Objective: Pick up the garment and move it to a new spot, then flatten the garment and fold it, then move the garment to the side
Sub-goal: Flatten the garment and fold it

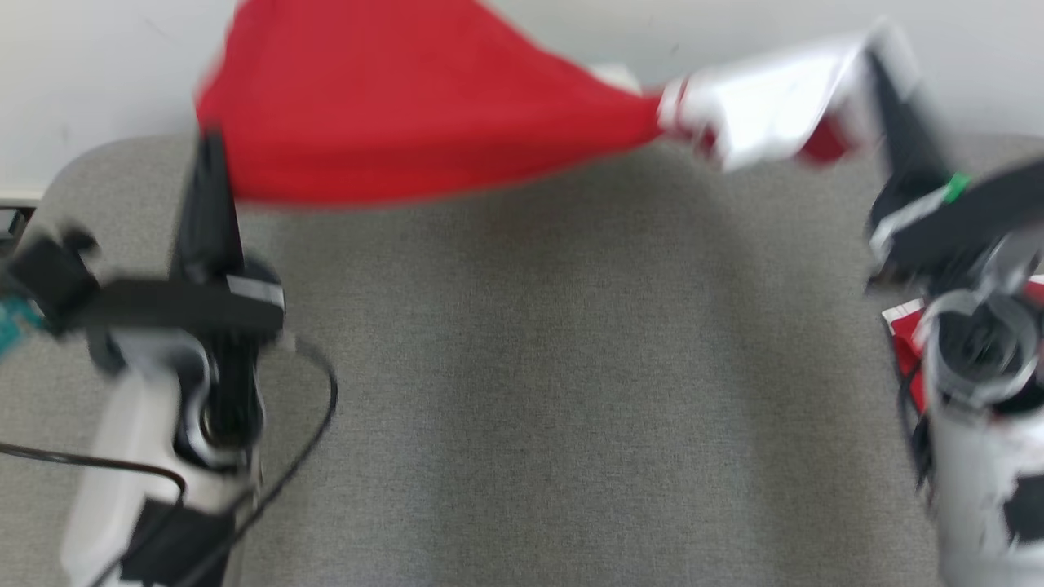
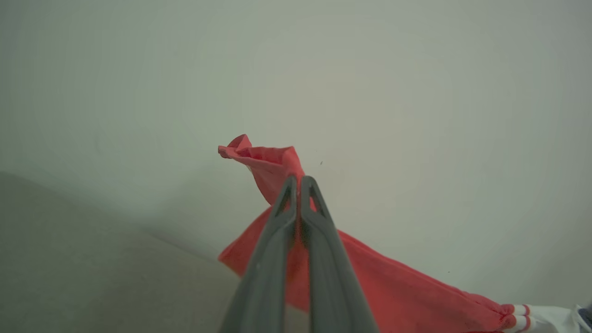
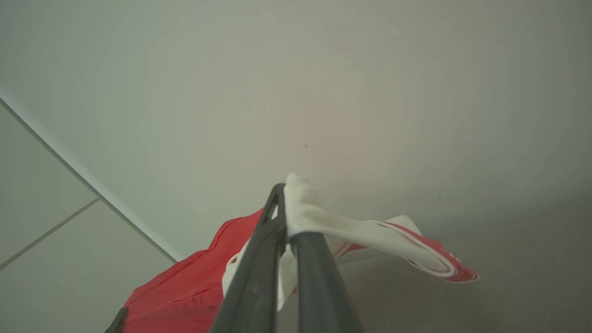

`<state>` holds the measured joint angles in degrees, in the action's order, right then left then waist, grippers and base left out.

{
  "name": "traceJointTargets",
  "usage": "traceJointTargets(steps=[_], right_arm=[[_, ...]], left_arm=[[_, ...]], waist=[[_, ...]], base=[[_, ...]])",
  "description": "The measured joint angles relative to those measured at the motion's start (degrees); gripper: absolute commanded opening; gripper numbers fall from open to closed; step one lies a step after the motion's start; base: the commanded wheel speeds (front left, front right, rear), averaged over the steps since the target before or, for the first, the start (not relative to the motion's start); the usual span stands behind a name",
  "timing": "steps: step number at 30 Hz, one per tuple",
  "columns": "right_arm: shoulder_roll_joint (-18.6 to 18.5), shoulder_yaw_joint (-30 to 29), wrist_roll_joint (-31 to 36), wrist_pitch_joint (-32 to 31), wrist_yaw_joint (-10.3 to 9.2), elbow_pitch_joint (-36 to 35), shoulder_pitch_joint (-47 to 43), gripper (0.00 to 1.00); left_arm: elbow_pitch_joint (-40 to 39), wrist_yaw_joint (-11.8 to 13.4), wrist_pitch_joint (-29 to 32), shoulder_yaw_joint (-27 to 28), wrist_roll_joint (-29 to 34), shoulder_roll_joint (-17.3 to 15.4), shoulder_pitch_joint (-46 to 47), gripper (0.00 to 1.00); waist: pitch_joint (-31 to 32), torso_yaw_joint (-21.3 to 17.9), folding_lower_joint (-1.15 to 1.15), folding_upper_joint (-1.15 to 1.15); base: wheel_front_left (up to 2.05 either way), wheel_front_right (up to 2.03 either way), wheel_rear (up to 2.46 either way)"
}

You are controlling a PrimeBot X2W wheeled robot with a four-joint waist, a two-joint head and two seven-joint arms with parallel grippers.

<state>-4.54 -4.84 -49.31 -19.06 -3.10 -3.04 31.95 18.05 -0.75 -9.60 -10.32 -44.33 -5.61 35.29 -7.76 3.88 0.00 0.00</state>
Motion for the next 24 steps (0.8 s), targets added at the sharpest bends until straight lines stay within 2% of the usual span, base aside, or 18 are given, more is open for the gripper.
traceJointTargets(steps=[6, 9, 17, 24], right_arm=[[0.6, 6.2, -0.1, -5.2, 0.18, -0.8, -14.5, 0.00], [0.8, 9.2, -0.3, -7.1, 1.49, -0.6, -17.6, 0.00], [-1.3, 10.1, -1.3, -10.3, 4.67, -0.9, -23.6, 0.00], [-1.5, 10.4, -4.1, -11.9, 5.71, -2.4, -29.3, 0.00]], left_arm=[[10.2, 0.1, 0.0, -1.4, 1.1, -1.8, -7.1, 0.00], [14.0, 0.2, -0.6, -1.3, 1.9, -2.4, -6.9, 0.00], [20.5, 0.2, -2.1, -1.4, 4.2, -3.5, -4.7, 0.00], [22.5, -0.3, -3.2, -2.7, 5.9, -3.6, -7.0, 0.00]], waist=[[-2.9, -1.0, 0.00, 0.00], [-4.3, -2.2, 0.00, 0.00], [-4.6, -4.1, 0.00, 0.00], [-1.9, -3.0, 0.00, 0.00]], base=[[0.00, 0.00, 0.00], [0.00, 0.00, 0.00], [0.00, 0.00, 0.00], [0.00, 0.00, 0.00]])
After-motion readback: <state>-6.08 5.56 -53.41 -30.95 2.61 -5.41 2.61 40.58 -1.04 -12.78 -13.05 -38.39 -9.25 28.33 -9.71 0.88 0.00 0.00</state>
